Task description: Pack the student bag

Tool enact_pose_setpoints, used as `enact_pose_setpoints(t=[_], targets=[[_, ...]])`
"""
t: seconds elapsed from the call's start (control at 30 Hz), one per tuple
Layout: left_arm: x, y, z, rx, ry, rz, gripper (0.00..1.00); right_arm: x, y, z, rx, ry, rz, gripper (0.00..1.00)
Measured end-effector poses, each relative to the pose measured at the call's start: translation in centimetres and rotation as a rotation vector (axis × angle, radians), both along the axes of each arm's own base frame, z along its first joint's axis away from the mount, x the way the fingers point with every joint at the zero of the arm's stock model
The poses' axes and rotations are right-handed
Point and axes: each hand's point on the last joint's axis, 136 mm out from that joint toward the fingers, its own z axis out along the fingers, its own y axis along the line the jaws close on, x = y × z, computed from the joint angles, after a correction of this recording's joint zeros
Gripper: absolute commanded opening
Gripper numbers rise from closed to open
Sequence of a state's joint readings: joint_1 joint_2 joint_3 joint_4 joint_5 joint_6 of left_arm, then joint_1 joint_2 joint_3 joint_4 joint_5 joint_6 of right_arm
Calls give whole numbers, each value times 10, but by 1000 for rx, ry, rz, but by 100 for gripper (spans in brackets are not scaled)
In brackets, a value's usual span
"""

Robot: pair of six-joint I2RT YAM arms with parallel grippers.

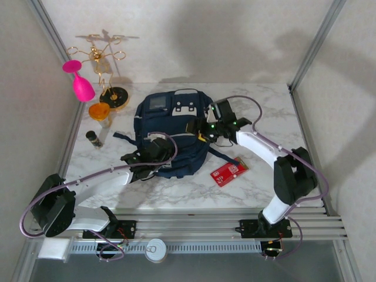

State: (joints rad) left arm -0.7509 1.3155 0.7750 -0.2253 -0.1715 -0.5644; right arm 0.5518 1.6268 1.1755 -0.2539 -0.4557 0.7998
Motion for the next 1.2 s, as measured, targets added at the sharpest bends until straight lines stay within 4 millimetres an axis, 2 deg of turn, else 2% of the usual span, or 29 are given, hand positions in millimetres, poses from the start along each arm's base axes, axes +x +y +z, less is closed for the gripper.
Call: enact_pose_setpoints(t=[0.1, 0.17, 0.33, 0.53, 0.7, 0.9, 1.03, 1.2], targets=[[1, -1, 1, -5, -5, 0, 0, -20, -1, -5, 33, 48, -45, 66], [2, -2, 2, -9, -9, -1, 0, -27, 7, -1, 60, 60, -58, 66], [3, -2, 3, -15, -15, 2, 0, -28, 22, 11, 106, 55, -99, 58], [5, -2, 4, -21, -21, 6, 0, -28, 29, 10, 102, 58, -175, 48], [5, -1, 4, -20, -22, 9, 0, -29, 41, 8, 107, 50, -206, 46], [8, 2, 5, -15, -30, 22, 0, -26, 50, -14, 63, 54, -232, 22], [9, 5, 5, -6, -35, 34, 0, -21, 52, -8, 56, 18, -226, 1], [9, 7, 16, -21, -61, 40, 0, -14, 48, 2, 85, -5, -152, 0]])
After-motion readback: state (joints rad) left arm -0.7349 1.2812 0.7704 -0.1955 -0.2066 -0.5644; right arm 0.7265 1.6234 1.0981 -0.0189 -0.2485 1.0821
